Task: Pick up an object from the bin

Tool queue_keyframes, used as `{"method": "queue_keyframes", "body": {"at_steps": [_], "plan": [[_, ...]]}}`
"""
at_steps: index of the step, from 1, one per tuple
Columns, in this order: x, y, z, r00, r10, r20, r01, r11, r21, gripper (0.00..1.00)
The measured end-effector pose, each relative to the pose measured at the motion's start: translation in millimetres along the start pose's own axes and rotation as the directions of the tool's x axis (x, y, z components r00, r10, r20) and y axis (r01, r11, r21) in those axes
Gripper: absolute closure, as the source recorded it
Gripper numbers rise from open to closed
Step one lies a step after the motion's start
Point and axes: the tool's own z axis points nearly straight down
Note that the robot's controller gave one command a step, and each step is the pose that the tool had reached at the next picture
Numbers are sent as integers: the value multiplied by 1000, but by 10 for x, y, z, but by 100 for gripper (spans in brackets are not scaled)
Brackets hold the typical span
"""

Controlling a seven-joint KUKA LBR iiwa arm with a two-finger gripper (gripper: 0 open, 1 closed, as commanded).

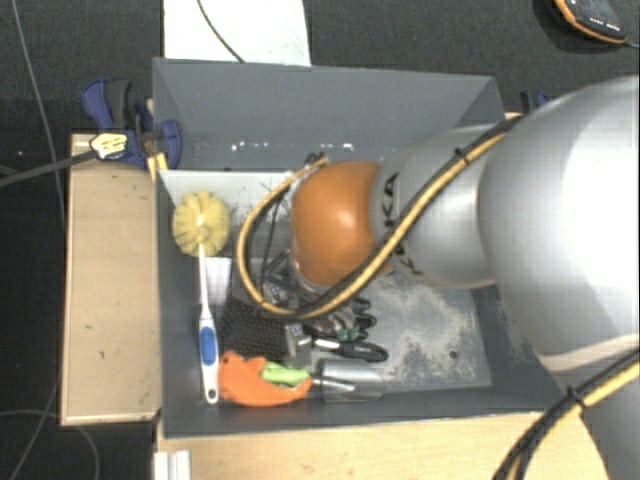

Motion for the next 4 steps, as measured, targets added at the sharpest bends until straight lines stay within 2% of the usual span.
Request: {"method": "queue_keyframes", "body": {"at_steps": [2,3,4], "plan": [[16,1,-57,1000,1,-4,-1,1000,0,100],[-88,-106,-1284,999,-41,-1,41,999,-1,100],[-99,-118,-1428,999,-43,1,43,999,0,100]]}}
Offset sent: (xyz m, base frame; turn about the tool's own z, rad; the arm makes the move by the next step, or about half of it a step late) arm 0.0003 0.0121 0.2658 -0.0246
